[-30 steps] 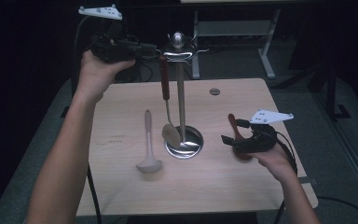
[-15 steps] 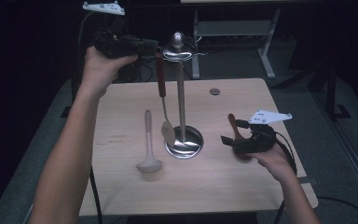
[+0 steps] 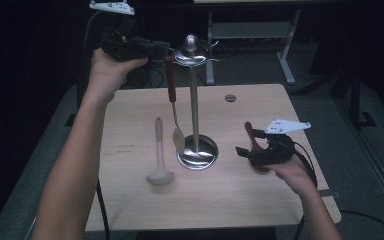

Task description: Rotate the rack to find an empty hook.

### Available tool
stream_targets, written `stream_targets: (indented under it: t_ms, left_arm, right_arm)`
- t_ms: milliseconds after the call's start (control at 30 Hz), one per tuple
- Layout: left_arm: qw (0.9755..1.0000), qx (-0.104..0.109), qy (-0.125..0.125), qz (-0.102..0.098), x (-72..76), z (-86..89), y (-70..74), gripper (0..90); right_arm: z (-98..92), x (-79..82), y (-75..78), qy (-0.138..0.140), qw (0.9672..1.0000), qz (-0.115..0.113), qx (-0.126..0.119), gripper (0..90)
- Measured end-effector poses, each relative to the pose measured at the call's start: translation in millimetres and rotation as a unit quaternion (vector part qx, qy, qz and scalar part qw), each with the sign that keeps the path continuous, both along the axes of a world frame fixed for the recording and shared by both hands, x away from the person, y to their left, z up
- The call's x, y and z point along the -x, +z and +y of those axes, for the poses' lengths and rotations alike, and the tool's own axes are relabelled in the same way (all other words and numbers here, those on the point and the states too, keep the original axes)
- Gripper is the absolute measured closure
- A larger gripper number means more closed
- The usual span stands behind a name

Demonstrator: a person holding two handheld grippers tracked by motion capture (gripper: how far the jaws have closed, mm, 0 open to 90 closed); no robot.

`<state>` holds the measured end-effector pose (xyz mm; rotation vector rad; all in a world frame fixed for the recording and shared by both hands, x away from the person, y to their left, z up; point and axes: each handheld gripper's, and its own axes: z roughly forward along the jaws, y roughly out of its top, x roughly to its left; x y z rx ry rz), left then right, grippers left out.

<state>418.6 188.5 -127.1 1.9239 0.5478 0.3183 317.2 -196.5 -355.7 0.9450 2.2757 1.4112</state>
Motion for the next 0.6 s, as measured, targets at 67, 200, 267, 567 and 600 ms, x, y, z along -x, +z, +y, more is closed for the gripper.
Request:
stream_targets:
  t_ms: [67, 200, 267, 567, 600]
  left_arm:
    - [1.0, -0.004, 0.002, 0.001, 2.4, 4.4, 0.4, 89.9]
    - [0.9999, -0.008, 0.007, -0.001, 9.2, 14.5, -0.1, 89.9]
    - [0.9999, -0.013, 0.011, 0.0, 13.3, 19.4, -2.2, 89.9]
    - [0.9991, -0.031, 0.027, 0.002, 35.8, 38.2, -26.0, 89.9]
    - [0.9991, -0.032, 0.028, 0.004, 38.5, 38.8, -31.4, 89.9]
  right_arm:
    - [0.0, -0.4, -0.4, 0.0, 1.0, 0.001, 0.0, 16.1]
    - [0.4, -0.1, -1.0, 0.0, 1.0, 0.003, 0.0, 16.1]
    - [1.1, -0.4, -1.7, 0.0, 1.0, 0.002, 0.0, 16.1]
    - [6.6, -0.9, -5.2, 0.006, 0.9999, 0.009, 0.006, 16.1]
    - [6.9, -0.9, -5.3, 0.006, 0.9999, 0.009, 0.006, 16.1]
